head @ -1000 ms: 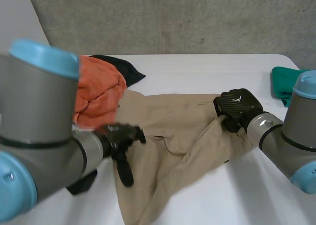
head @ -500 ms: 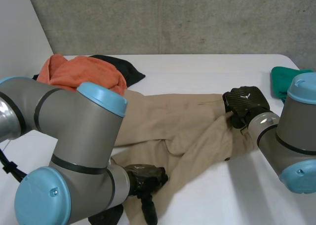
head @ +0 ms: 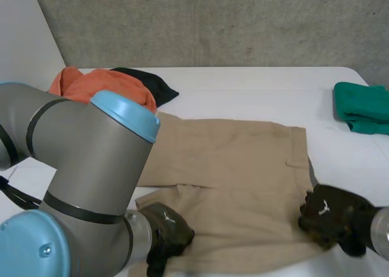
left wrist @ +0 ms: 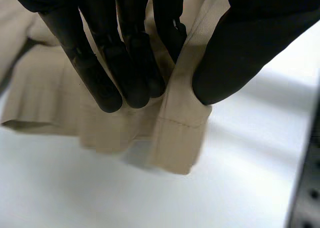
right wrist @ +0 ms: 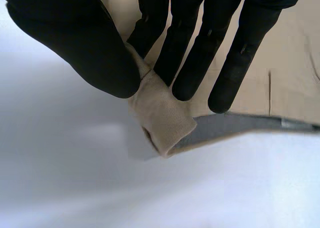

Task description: Fold the laundry.

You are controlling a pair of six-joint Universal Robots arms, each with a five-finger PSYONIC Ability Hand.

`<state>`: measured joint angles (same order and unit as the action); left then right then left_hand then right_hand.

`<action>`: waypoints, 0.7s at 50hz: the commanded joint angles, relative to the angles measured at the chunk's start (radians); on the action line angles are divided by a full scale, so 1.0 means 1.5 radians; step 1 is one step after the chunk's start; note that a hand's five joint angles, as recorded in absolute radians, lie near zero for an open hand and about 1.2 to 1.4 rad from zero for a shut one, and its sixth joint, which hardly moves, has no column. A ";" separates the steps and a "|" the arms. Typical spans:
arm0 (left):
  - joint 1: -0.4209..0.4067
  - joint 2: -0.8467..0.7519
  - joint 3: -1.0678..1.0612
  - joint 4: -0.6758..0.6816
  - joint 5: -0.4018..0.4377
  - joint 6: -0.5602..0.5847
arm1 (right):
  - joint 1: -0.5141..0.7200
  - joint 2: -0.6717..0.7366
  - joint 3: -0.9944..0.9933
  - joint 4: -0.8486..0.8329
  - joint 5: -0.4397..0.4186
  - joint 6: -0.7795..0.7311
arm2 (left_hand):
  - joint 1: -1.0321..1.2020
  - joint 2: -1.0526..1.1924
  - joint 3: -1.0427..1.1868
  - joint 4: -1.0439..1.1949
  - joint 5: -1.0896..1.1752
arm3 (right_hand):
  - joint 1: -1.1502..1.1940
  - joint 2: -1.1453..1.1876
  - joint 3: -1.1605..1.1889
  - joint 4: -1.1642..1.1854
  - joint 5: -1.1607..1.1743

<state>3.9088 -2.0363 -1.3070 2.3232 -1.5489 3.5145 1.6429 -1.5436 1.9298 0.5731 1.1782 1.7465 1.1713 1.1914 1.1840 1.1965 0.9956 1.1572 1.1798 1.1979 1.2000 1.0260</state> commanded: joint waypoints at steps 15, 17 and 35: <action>0.091 -0.295 0.513 0.198 -0.133 0.270 | 0.150 0.247 -0.239 -0.469 0.191 0.426 | 0.150 0.137 0.142 0.133 0.151 | 0.159 0.144 0.132 0.131 0.130; 0.099 -0.341 0.581 0.211 -0.106 0.278 | 0.162 0.274 -0.260 -0.540 0.224 0.439 | 0.150 0.137 0.142 0.133 0.151 | 0.159 0.144 0.132 0.131 0.130; 0.117 -0.532 0.780 0.476 -0.074 0.261 | 0.183 0.522 -0.414 -0.818 0.308 0.408 | -0.665 -0.678 -0.673 -0.681 -0.664 | -0.655 -0.670 -0.682 -0.684 -0.684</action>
<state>4.0846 -2.8094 -0.1364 2.8969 -1.6379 3.9320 1.9121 -0.8556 1.3808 -0.6258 1.5908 2.3688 1.0079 1.0453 1.0403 1.0471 0.8567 0.9204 0.9160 0.9249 0.9492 0.7705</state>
